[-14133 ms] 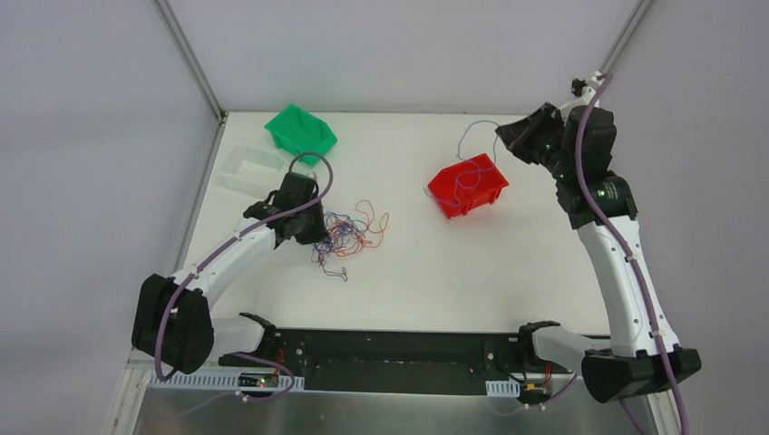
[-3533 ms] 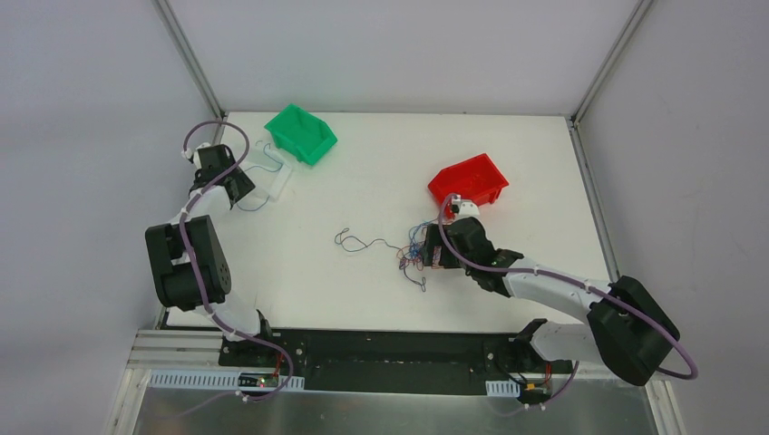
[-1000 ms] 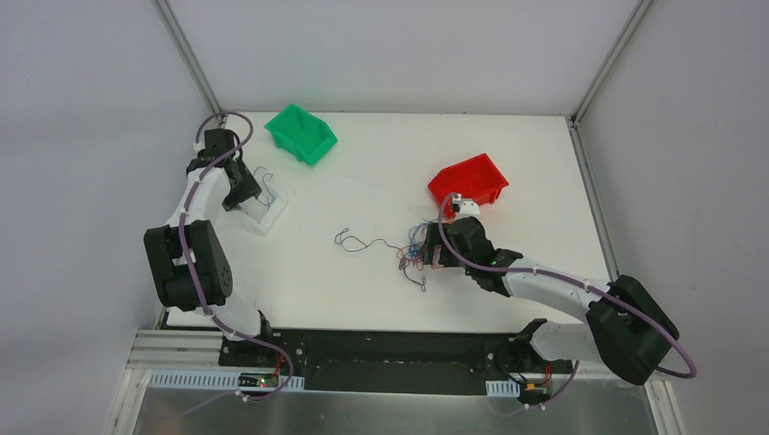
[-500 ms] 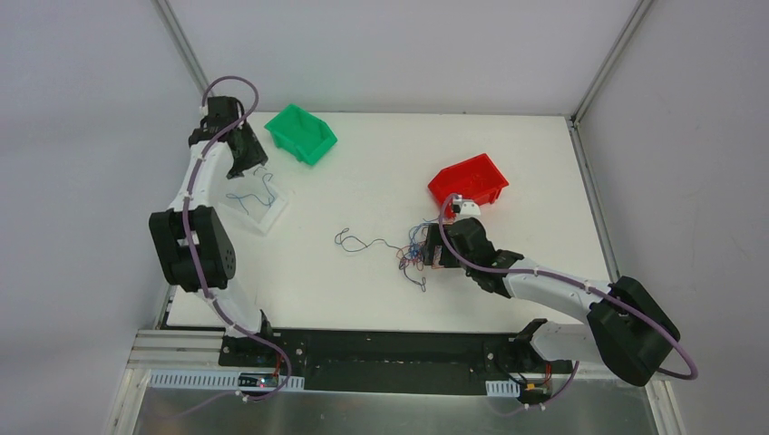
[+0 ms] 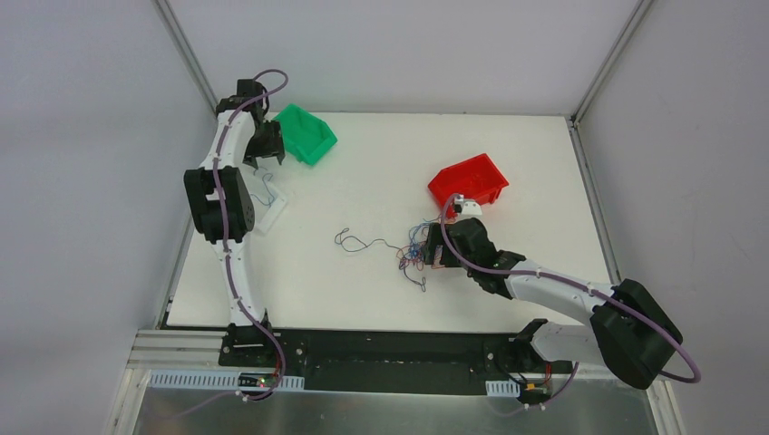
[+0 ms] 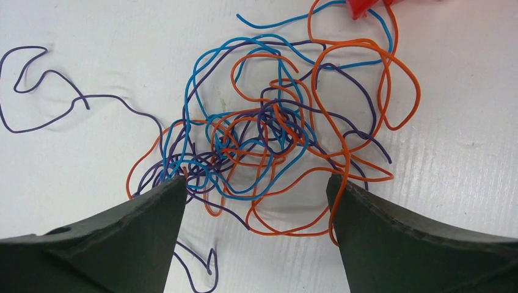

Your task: Untangle the cables

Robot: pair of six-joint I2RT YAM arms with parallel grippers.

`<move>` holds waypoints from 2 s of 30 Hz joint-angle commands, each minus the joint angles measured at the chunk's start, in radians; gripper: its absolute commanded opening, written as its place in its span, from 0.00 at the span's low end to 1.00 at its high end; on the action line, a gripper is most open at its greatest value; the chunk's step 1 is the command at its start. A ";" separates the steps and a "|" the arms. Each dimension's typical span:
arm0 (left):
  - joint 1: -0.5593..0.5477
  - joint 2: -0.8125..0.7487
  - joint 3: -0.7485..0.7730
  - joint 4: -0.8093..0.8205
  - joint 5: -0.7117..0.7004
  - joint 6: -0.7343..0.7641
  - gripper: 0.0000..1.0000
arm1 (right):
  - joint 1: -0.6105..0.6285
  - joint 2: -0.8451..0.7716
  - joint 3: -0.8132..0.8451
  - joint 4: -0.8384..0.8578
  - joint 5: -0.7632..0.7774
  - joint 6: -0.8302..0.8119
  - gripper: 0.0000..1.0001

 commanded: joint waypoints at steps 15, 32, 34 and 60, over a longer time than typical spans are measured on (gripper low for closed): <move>-0.010 0.083 0.147 -0.263 -0.042 0.043 0.41 | 0.004 -0.003 0.008 0.034 0.023 -0.002 0.88; -0.010 -0.088 0.073 -0.126 -0.044 -0.064 0.00 | 0.004 -0.021 0.001 0.030 0.030 -0.001 0.88; -0.010 -0.170 -0.034 -0.040 -0.083 -0.088 0.00 | 0.004 -0.026 0.000 0.029 0.032 -0.002 0.88; -0.012 -0.757 -0.695 0.515 -0.298 -0.167 0.00 | 0.005 -0.067 -0.021 0.030 0.019 0.008 0.88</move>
